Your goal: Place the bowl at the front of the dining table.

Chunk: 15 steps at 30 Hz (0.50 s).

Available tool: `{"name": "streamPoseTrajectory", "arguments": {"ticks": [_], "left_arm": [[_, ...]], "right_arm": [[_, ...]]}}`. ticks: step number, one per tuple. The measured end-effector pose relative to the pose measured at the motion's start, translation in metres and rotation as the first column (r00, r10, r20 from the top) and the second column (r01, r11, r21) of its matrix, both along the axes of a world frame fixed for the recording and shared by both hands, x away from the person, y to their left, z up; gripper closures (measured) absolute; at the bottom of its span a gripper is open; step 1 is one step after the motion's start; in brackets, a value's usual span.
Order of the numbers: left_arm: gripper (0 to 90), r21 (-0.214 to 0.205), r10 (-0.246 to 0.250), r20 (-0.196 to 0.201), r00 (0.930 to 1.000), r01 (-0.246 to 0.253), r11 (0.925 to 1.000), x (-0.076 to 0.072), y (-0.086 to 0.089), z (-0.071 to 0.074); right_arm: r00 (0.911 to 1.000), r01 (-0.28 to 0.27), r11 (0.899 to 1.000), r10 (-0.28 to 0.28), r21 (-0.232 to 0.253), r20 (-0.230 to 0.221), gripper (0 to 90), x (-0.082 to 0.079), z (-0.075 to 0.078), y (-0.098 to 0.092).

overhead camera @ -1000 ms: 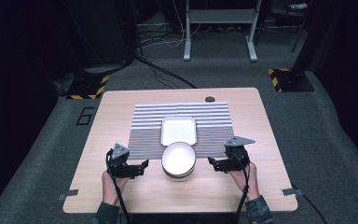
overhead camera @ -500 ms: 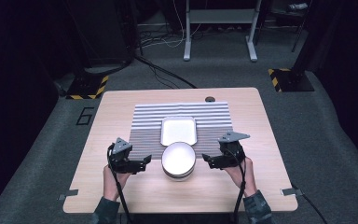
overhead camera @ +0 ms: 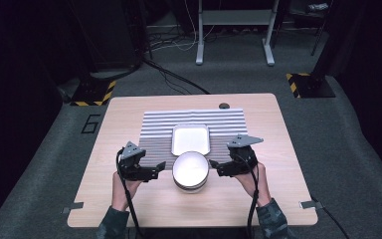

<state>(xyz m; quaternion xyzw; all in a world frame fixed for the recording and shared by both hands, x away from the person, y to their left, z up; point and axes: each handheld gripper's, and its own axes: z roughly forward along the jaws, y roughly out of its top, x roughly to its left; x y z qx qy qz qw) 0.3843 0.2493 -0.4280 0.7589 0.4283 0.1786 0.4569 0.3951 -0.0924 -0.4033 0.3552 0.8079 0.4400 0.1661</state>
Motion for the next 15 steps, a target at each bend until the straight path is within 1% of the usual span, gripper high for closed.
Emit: {"name": "streamPoseTrajectory", "arguments": {"ticks": [2, 3, 4, 5, 6, 7, 8, 9, 11, 12, 13, 14, 15], "left_arm": [[6.8, -0.002, -0.005, 0.002, 1.0000, 0.005, 1.0000, 0.000, -0.004, 0.001], [6.7, 0.001, -0.013, 0.006, 0.9999, 0.013, 0.9999, 0.000, -0.006, 0.002], [6.7, 0.002, -0.021, 0.008, 0.9998, 0.021, 0.9998, 0.000, -0.008, 0.002], [6.7, 0.003, -0.028, 0.011, 0.9996, 0.028, 0.9996, 0.000, -0.010, 0.003], [6.7, 0.001, -0.030, 0.010, 0.9995, 0.030, 0.9996, -0.001, -0.012, 0.003], [6.7, 0.004, -0.045, 0.005, 0.9990, 0.045, 0.9990, 0.000, -0.016, 0.003], [6.7, 0.004, -0.045, 0.005, 0.9990, 0.045, 0.9990, 0.000, -0.016, 0.003], [6.7, 0.006, -0.049, 0.006, 0.9988, 0.049, 0.9988, 0.001, -0.018, 0.002], [6.7, 0.006, -0.058, -0.003, 0.9983, 0.058, 0.9983, 0.002, -0.022, -0.001], [6.7, 0.004, -0.062, -0.007, 0.9981, 0.062, 0.9981, 0.003, -0.024, -0.002], [6.7, 0.004, -0.067, -0.012, 0.9977, 0.067, 0.9978, 0.004, -0.026, -0.004], [6.6, 0.009, -0.071, -0.015, 0.9974, 0.071, 0.9974, 0.004, -0.029, -0.006], [6.6, 0.015, -0.078, -0.018, 0.9968, 0.078, 0.9968, 0.005, -0.031, -0.007]], "right_arm": [[0.9999, -0.015, 1.000, 0.015, 0.000, 0.003, 12.3, 0.000, 0.002, 0.005], [0.9996, -0.028, 1.000, 0.028, -0.007, -0.001, 12.3, 0.001, 0.001, 0.011], [0.9996, -0.028, 1.000, 0.028, -0.007, -0.001, 12.3, 0.001, 0.001, 0.011], [0.9989, -0.046, 0.999, 0.046, -0.022, -0.006, 12.4, 0.002, -0.001, 0.017], [0.9989, -0.046, 0.999, 0.046, -0.022, -0.006, 12.4, 0.002, -0.001, 0.017], [0.9983, -0.054, 0.998, 0.053, -0.026, -0.024, 12.8, 0.003, -0.005, 0.022], [0.9983, -0.054, 0.998, 0.053, -0.026, -0.024, 12.8, 0.003, -0.005, 0.022], [0.9974, -0.063, 0.998, 0.062, -0.029, -0.038, 13.3, 0.005, -0.011, 0.026], [0.9967, -0.068, 0.997, 0.067, -0.027, -0.046, 13.5, 0.006, -0.014, 0.028], [0.9958, -0.072, 0.997, 0.070, -0.030, -0.058, 13.9, 0.008, -0.020, 0.032], [0.9958, -0.072, 0.997, 0.070, -0.030, -0.058, 13.9, 0.008, -0.020, 0.032], [0.9948, -0.073, 0.997, 0.070, -0.036, -0.073, 14.1, 0.009, -0.025, 0.036], [0.9948, -0.073, 0.997, 0.070, -0.036, -0.073, 14.1, 0.009, -0.025, 0.036]]}}
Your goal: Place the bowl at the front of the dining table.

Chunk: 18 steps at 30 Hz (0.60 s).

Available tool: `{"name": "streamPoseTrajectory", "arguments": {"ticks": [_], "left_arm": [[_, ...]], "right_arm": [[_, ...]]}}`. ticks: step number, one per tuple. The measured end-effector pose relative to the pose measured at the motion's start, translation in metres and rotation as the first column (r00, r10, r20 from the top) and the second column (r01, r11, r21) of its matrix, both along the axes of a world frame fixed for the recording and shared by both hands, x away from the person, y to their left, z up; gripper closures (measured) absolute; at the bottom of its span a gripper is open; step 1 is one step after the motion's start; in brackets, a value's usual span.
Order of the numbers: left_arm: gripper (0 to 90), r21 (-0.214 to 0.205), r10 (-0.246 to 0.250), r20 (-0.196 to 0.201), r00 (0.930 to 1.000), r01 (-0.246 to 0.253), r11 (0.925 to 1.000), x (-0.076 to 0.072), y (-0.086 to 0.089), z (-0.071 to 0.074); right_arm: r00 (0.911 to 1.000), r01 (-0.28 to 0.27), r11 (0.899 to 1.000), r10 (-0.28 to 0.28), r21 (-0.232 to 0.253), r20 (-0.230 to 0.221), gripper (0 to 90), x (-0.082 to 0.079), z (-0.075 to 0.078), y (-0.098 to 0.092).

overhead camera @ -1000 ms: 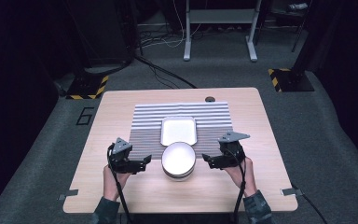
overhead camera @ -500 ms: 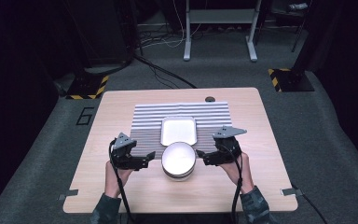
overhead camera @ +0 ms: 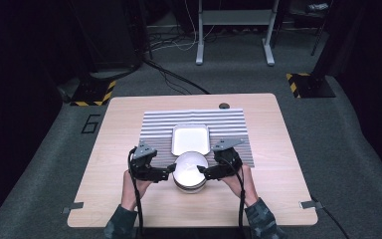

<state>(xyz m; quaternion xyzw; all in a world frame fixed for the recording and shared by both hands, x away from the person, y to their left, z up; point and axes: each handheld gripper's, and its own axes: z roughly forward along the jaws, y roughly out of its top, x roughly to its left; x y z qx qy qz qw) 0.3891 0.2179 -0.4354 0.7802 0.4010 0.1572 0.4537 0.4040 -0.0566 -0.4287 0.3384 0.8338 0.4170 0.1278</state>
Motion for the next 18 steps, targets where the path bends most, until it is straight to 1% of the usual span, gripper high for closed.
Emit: {"name": "streamPoseTrajectory", "arguments": {"ticks": [1, 2, 5, 6, 8, 9, 11, 14, 15, 17, 18], "left_arm": [[6.4, 0.005, -0.008, 0.002, 1.0000, 0.008, 1.0000, 0.000, -0.002, -0.002], [5.0, 0.007, -0.020, -0.004, 0.9998, 0.020, 0.9998, 0.000, -0.007, -0.006], [4.6, 0.007, -0.026, -0.013, 0.9996, 0.026, 0.9996, 0.000, -0.010, -0.009], [4.6, 0.004, -0.030, -0.020, 0.9994, 0.030, 0.9995, 0.002, -0.012, -0.014], [4.8, 0.004, -0.029, -0.023, 0.9993, 0.029, 0.9996, 0.002, -0.013, -0.017], [5.2, 0.004, -0.032, -0.026, 0.9992, 0.032, 0.9995, 0.003, -0.013, -0.019], [6.5, 0.005, -0.037, -0.039, 0.9986, 0.037, 0.9993, 0.004, -0.016, -0.024], [8.5, 0.011, -0.047, -0.044, 0.9980, 0.047, 0.9988, 0.004, -0.019, -0.028], [9.5, 0.019, -0.045, -0.041, 0.9981, 0.046, 0.9988, 0.004, -0.020, -0.028], [10.6, 0.026, -0.044, -0.046, 0.9980, 0.046, 0.9986, 0.004, -0.021, -0.031], [13.6, 0.022, -0.049, -0.057, 0.9972, 0.050, 0.9985, 0.004, -0.023, -0.034]], "right_arm": [[1.0000, -0.004, 1.000, 0.004, -0.006, -0.002, 14.2, 0.001, -0.003, 0.002], [0.9999, -0.005, 1.000, 0.005, -0.008, -0.013, 14.7, 0.001, -0.007, 0.004], [0.9997, 0.000, 1.000, 0.000, -0.005, -0.023, 15.4, 0.002, -0.010, 0.006], [0.9991, 0.000, 1.000, 0.000, 0.000, -0.042, 17.5, 0.002, -0.013, 0.007], [0.9992, 0.002, 1.000, -0.002, 0.004, -0.040, 18.4, 0.002, -0.015, 0.007], [0.9990, 0.002, 1.000, -0.002, 0.001, -0.046, 19.3, 0.002, -0.016, 0.007], [0.9992, 0.001, 1.000, 0.000, 0.021, -0.041, 23.5, 0.003, -0.019, 0.006], [0.9989, 0.004, 1.000, -0.002, 0.029, -0.048, 27.2, 0.003, -0.022, 0.006], [0.9985, 0.006, 1.000, -0.005, 0.024, -0.054, 28.2, 0.003, -0.023, 0.006], [0.9990, 0.000, 1.000, 0.001, 0.019, -0.045, 29.8, 0.002, -0.024, 0.006], [0.9982, -0.005, 1.000, 0.006, 0.020, -0.060, 33.4, 0.001, -0.026, 0.006]]}}
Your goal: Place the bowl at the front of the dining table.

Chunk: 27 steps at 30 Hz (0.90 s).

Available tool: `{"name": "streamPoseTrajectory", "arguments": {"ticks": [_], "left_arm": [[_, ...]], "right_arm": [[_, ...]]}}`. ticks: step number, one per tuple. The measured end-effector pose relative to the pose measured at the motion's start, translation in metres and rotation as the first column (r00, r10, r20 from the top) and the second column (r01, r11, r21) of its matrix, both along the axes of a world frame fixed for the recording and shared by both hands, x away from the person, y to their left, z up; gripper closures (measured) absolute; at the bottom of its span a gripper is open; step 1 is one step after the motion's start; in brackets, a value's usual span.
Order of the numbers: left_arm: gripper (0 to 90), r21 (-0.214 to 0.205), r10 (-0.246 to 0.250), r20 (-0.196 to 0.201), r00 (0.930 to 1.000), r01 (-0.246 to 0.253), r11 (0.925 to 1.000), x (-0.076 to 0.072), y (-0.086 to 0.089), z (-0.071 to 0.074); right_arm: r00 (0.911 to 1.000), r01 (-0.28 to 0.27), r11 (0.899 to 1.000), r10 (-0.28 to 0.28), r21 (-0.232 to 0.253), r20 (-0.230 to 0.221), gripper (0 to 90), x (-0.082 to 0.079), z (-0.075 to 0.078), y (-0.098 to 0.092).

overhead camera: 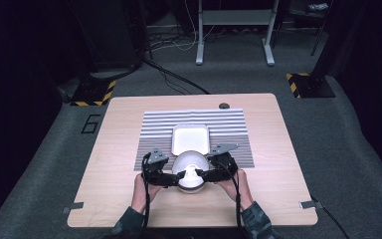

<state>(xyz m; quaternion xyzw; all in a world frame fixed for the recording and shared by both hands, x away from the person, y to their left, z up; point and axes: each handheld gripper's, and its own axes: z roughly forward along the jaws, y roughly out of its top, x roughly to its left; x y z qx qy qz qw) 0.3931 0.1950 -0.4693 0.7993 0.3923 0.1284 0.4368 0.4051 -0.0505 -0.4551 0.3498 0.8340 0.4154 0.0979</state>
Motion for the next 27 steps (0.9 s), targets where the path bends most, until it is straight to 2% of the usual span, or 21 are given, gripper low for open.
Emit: {"name": "streamPoseTrajectory", "arguments": {"ticks": [6, 14, 19, 23, 24, 27], "left_arm": [[17.6, -0.001, -0.003, 0.001, 1.0000, 0.003, 1.0000, 0.000, 0.000, -0.003], [23.5, 0.014, -0.004, -0.012, 0.9999, 0.005, 0.9999, 0.001, -0.003, -0.004], [30.1, 0.013, -0.009, -0.006, 0.9999, 0.009, 0.9999, 0.000, -0.005, -0.004], [38.4, 0.035, -0.009, -0.013, 0.9999, 0.009, 0.9993, 0.000, -0.009, -0.004], [42.2, 0.030, -0.012, -0.017, 0.9998, 0.012, 0.9995, 0.000, -0.009, -0.004], [44.8, 0.026, -0.006, -0.013, 0.9999, 0.006, 0.9996, -0.001, -0.010, -0.004]], "right_arm": [[0.9999, -0.015, 1.000, 0.015, -0.015, -0.008, 42.8, 0.000, -0.003, 0.004], [1.0000, -0.009, 0.999, 0.009, -0.034, 0.004, 45.7, -0.002, -0.006, 0.006], [0.9999, 0.009, 0.998, -0.009, -0.069, 0.009, 47.5, -0.003, -0.005, 0.011], [0.9986, 0.019, 0.991, -0.013, -0.129, 0.051, 47.6, -0.005, -0.005, 0.019], [0.9982, 0.024, 0.990, -0.016, -0.137, 0.058, 47.8, -0.006, -0.004, 0.019], [0.9982, 0.029, 0.990, -0.021, -0.139, 0.057, 48.8, -0.006, -0.004, 0.019]]}}
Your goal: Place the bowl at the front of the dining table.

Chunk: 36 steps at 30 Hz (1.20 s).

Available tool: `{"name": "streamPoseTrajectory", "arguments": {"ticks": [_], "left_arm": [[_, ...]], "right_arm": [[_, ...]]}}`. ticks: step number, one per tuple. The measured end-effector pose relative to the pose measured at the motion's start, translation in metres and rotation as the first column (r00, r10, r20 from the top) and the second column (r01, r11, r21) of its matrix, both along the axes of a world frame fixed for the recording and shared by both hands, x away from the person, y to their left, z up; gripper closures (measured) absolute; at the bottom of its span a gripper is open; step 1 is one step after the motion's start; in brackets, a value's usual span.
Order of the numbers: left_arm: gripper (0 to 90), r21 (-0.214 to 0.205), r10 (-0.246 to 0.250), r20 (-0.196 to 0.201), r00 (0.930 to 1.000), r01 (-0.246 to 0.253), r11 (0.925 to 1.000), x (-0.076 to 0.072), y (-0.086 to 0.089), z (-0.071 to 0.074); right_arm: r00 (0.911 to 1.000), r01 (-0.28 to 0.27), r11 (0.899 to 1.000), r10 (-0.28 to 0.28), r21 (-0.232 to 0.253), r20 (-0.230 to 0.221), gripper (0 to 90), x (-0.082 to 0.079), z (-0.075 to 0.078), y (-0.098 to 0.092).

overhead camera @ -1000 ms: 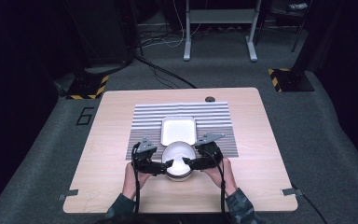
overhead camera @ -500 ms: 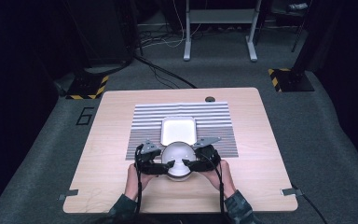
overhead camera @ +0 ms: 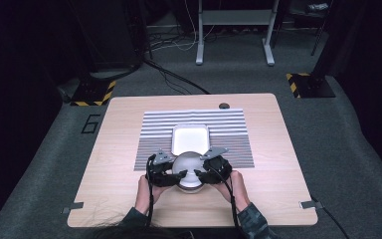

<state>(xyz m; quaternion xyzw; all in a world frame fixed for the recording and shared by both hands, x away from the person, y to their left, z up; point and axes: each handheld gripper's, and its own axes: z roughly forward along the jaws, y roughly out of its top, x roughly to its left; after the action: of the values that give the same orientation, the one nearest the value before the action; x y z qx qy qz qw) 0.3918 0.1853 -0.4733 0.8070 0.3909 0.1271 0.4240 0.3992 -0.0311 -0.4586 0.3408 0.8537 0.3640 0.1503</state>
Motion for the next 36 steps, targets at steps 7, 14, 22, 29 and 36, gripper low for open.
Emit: {"name": "streamPoseTrajectory", "arguments": {"ticks": [7, 14, 22, 29, 36], "left_arm": [[49.3, 0.015, 0.014, 0.027, 0.9995, -0.014, 0.9998, -0.001, -0.002, 0.003], [55.6, 0.030, 0.026, 0.063, 0.9977, -0.028, 0.9992, -0.001, -0.002, 0.008], [60.0, 0.044, 0.036, 0.094, 0.9949, -0.041, 0.9982, -0.003, -0.003, 0.011], [61.2, 0.065, 0.042, 0.111, 0.9930, -0.050, 0.9967, -0.004, -0.005, 0.013], [63.5, 0.065, 0.049, 0.128, 0.9906, -0.058, 0.9962, -0.006, -0.005, 0.013]], "right_arm": [[0.9995, 0.012, 1.000, -0.011, -0.026, 0.030, 57.4, 0.000, 0.006, 0.001], [0.9974, 0.022, 0.999, -0.019, -0.046, 0.070, 62.8, -0.002, 0.009, 0.002], [0.9895, 0.030, 0.999, -0.023, -0.045, 0.143, 69.0, -0.004, 0.013, 0.004], [0.9689, 0.056, 0.998, -0.044, -0.042, 0.243, 79.9, -0.011, 0.020, 0.006], [0.9608, 0.062, 0.998, -0.054, -0.023, 0.272, 81.2, -0.012, 0.020, 0.006]]}}
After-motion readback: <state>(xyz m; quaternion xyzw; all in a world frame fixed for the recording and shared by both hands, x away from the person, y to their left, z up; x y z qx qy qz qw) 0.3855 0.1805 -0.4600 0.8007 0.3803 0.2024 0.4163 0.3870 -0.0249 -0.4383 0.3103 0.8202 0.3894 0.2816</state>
